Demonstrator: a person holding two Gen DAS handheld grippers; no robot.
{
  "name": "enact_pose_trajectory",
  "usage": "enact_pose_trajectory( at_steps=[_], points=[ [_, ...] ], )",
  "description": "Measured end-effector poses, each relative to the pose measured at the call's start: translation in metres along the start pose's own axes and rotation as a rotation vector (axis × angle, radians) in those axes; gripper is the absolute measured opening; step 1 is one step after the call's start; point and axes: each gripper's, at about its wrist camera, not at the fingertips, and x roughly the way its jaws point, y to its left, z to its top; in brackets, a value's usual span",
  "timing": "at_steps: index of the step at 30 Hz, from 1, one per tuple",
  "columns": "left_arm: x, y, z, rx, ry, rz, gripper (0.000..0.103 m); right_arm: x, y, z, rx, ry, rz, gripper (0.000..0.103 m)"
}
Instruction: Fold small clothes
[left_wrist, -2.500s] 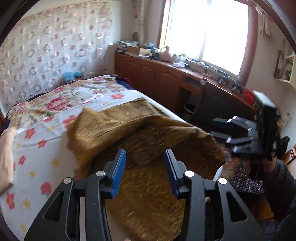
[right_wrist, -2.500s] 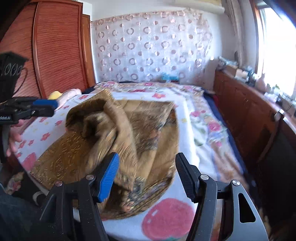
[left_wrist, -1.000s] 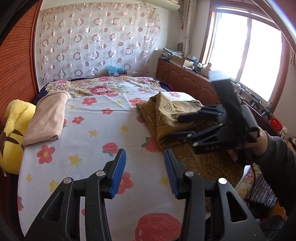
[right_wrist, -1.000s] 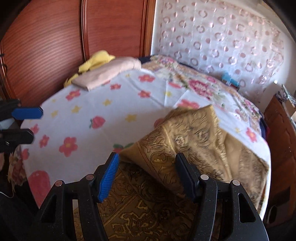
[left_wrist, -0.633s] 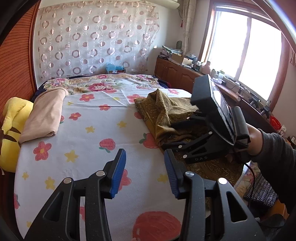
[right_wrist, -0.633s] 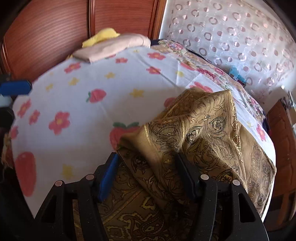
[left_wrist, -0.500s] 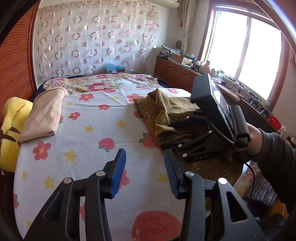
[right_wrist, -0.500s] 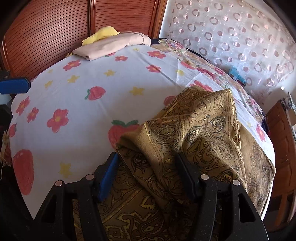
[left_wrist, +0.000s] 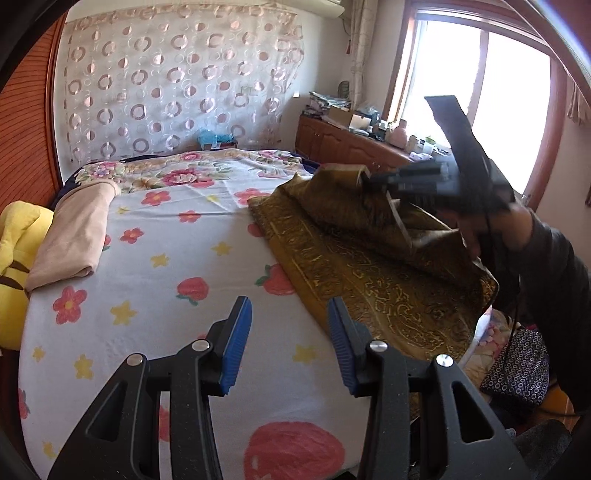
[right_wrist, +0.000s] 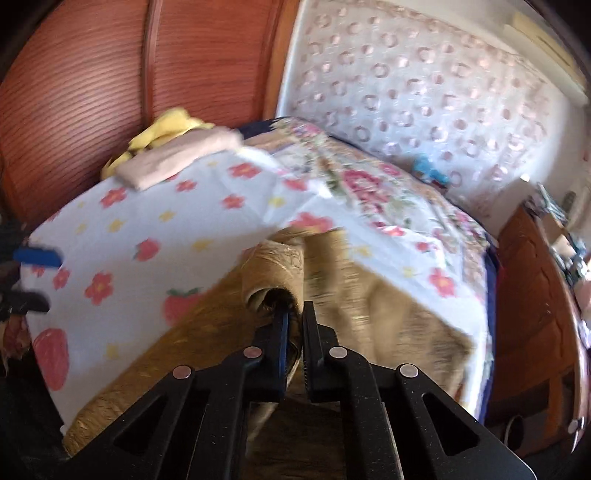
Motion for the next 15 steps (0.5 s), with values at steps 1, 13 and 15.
enact_pose_trajectory(
  at_steps=[1, 13, 15],
  points=[
    [0.000, -0.001, 0.000, 0.002, 0.000, -0.004, 0.044, -0.002, -0.009, 0.001, 0.011, -0.004, -0.024, 0.006],
    [0.008, -0.010, 0.000, 0.014, 0.016, -0.011, 0.044, 0.030, -0.097, -0.009, 0.281, 0.080, -0.206, 0.012],
    [0.010, -0.012, -0.001, 0.016, 0.022, -0.011, 0.044, 0.027, -0.092, -0.011, 0.284, 0.067, -0.212, 0.016]
  ],
)
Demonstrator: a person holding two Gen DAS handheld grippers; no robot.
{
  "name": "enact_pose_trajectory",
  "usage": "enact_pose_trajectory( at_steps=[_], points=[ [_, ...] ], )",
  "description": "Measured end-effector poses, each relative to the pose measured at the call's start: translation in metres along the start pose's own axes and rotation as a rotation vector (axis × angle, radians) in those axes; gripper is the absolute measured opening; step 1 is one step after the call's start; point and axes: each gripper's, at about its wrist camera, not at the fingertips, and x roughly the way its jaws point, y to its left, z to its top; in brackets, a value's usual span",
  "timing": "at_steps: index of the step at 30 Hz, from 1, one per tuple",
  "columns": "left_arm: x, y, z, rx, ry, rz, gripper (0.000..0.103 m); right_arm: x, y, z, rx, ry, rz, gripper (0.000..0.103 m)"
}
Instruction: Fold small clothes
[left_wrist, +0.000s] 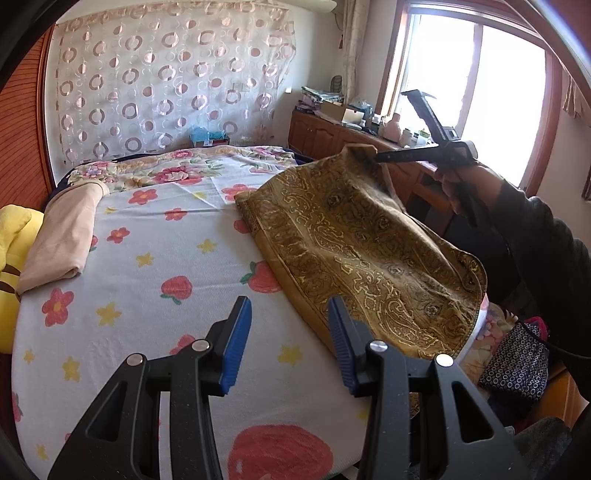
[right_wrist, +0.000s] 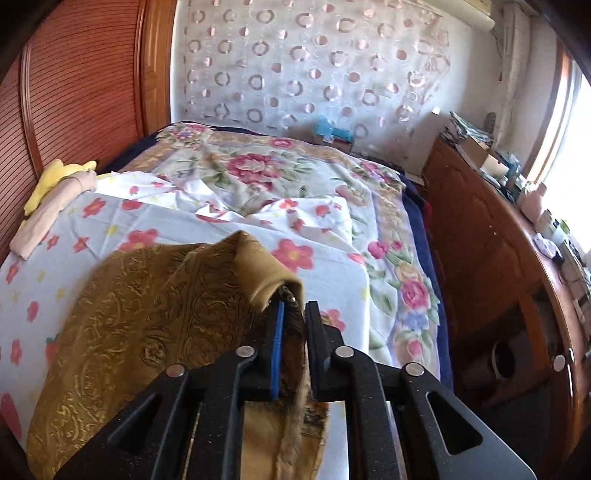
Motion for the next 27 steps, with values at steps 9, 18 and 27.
enact_pose_trajectory(
  at_steps=[9, 18, 27],
  points=[
    [0.009, -0.012, 0.002, 0.021, 0.017, -0.013, 0.044, 0.005, -0.007, -0.022, 0.027, 0.035, 0.066, 0.041],
    [0.027, -0.024, -0.003, 0.032, 0.052, -0.040, 0.044, -0.019, -0.021, -0.090, 0.104, 0.055, 0.147, 0.041],
    [0.046, -0.049, -0.010, 0.081, 0.105, -0.054, 0.044, -0.072, -0.015, -0.144, 0.131, 0.042, 0.167, 0.041]
  ],
)
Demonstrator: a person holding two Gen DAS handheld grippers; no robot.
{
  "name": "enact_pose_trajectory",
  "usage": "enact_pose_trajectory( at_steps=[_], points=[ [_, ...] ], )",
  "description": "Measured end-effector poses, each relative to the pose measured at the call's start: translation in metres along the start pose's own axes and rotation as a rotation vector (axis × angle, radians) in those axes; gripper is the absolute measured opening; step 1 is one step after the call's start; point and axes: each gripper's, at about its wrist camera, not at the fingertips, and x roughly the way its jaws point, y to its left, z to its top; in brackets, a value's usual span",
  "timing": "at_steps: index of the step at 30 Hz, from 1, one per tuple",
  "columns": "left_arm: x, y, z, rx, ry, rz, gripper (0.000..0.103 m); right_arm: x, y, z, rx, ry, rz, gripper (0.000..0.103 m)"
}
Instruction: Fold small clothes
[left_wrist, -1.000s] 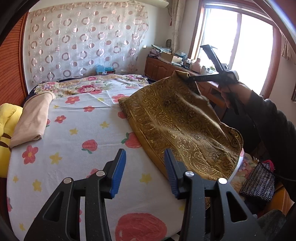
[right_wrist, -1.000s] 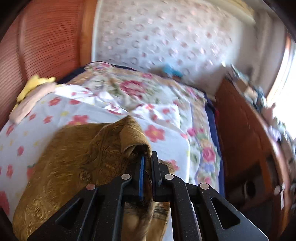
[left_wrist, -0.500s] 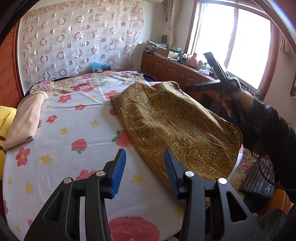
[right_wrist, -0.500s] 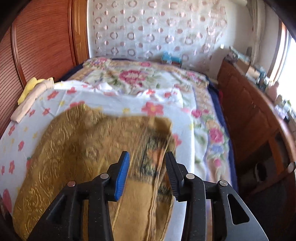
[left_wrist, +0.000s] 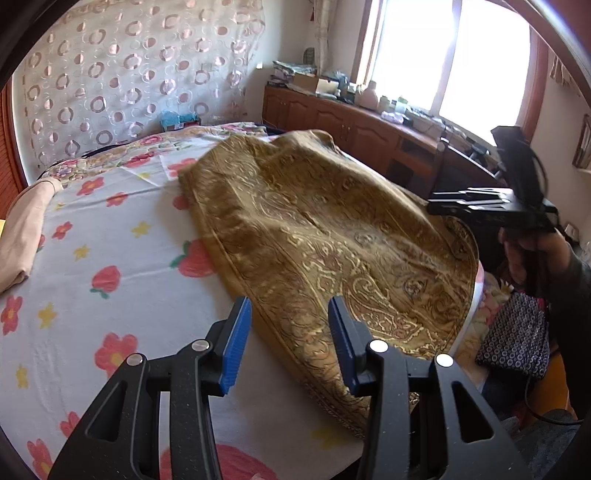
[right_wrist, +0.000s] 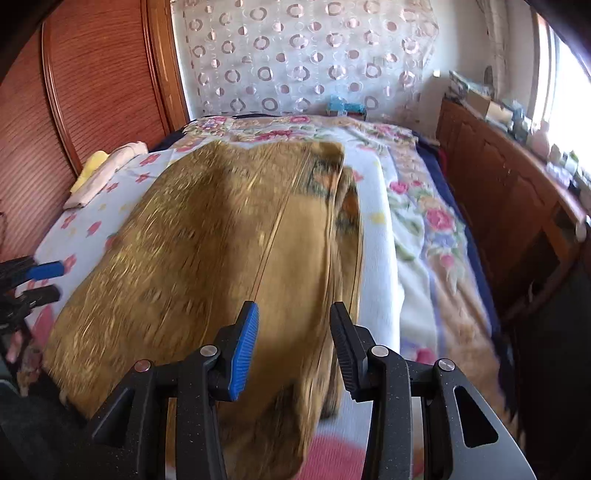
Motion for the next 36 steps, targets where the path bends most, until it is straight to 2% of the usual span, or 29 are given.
enact_pose_trajectory(
  at_steps=[2, 11, 13, 14, 16, 20, 24, 26, 32, 36],
  points=[
    [0.002, -0.003, -0.001, 0.002, 0.007, 0.003, 0.044, -0.002, -0.001, -0.005, 0.004, 0.003, -0.023, 0.041],
    [0.007, -0.005, -0.002, -0.004, 0.019, -0.002, 0.044, -0.003, 0.003, -0.013, 0.093, 0.007, 0.017, 0.041],
    [0.010, -0.006, -0.002, -0.004, 0.022, -0.004, 0.044, -0.004, 0.006, -0.012, 0.082, -0.008, 0.023, 0.028],
    [0.010, -0.006, -0.002, -0.004, 0.024, -0.005, 0.044, -0.006, 0.007, -0.011, 0.075, -0.020, 0.019, 0.013],
    [0.010, -0.007, -0.002, -0.006, 0.024, -0.007, 0.044, -0.016, 0.008, -0.015, 0.062, -0.067, 0.007, 0.007],
    [0.008, -0.008, -0.001, -0.003, 0.016, -0.010, 0.044, -0.040, -0.001, -0.020, 0.055, -0.134, -0.080, 0.006],
    [0.011, -0.009, -0.003, -0.005, 0.023, -0.015, 0.044, -0.029, -0.012, -0.030, 0.077, -0.078, -0.079, 0.006],
    [0.013, -0.009, -0.004, -0.005, 0.028, -0.016, 0.044, -0.018, -0.011, -0.034, 0.080, -0.040, -0.051, 0.006],
    [0.018, -0.008, -0.007, -0.012, 0.048, -0.014, 0.044, -0.019, -0.009, -0.036, 0.096, -0.077, -0.039, 0.006],
    [0.021, -0.009, -0.011, -0.016, 0.069, -0.021, 0.044, -0.017, -0.007, -0.037, 0.084, -0.067, -0.061, 0.008]
  ],
)
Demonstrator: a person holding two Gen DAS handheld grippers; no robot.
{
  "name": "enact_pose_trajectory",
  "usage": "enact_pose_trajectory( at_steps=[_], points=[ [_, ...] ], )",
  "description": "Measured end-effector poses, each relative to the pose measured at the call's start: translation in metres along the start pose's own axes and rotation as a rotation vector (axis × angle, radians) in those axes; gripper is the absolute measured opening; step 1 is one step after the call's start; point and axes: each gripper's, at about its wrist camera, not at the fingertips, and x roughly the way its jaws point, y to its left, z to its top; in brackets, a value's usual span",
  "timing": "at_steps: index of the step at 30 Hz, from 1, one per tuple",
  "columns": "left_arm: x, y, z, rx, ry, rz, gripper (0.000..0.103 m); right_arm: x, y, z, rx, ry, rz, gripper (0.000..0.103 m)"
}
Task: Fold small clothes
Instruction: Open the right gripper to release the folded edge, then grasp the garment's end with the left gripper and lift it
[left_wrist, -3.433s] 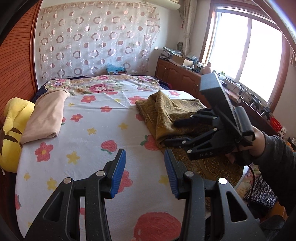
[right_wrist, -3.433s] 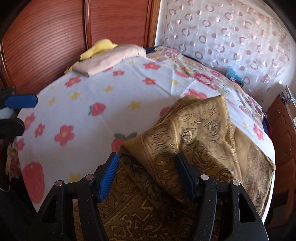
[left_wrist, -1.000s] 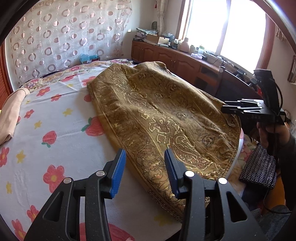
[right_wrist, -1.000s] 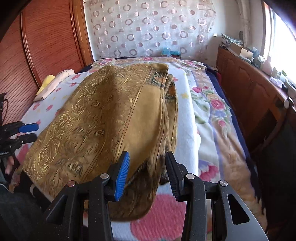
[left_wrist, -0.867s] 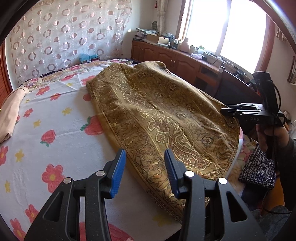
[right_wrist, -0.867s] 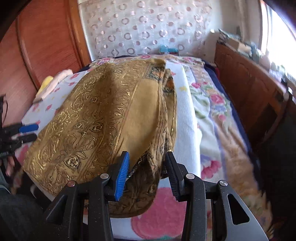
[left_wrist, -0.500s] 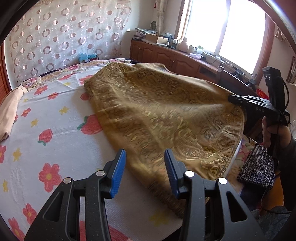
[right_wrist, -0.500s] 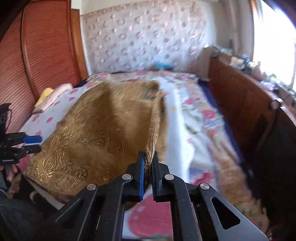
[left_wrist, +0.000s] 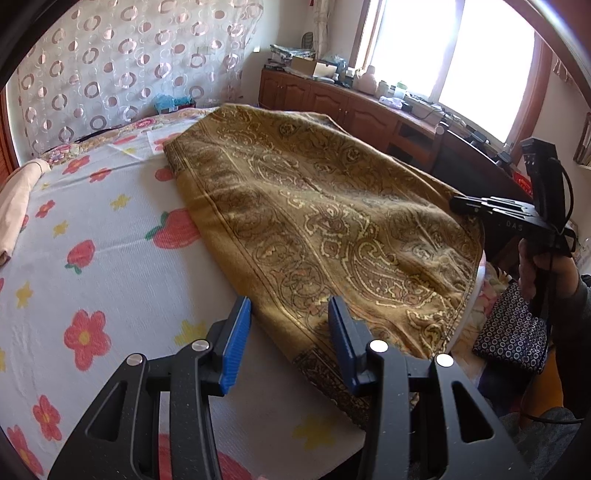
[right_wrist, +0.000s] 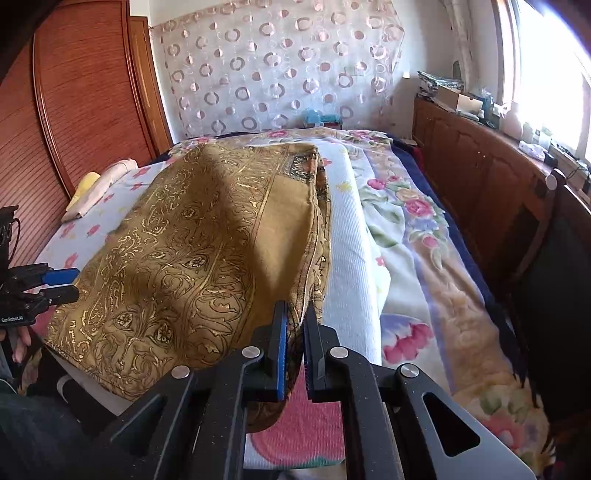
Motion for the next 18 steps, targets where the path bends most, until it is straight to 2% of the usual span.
enact_pose_trajectory(
  at_steps=[2, 4, 8, 12, 18],
  points=[
    [0.001, -0.001, -0.004, -0.004, 0.016, -0.015, 0.044, 0.002, 0.002, 0.001, -0.002, 0.008, -0.004, 0.009],
    [0.000, -0.002, -0.009, -0.008, 0.027, -0.030, 0.044, 0.002, 0.004, 0.001, -0.003, 0.005, 0.001, 0.014],
    [-0.006, -0.006, -0.017, -0.003, 0.031, -0.034, 0.044, 0.001, 0.002, -0.002, 0.007, 0.008, 0.009, 0.041],
    [-0.013, -0.003, -0.024, -0.048, 0.027, -0.110, 0.044, 0.014, -0.003, -0.006, 0.025, 0.073, 0.024, 0.041],
    [-0.016, -0.006, -0.031, -0.064, 0.033, -0.194, 0.042, 0.010, -0.004, -0.006, 0.033, 0.061, 0.048, 0.041]
  ],
)
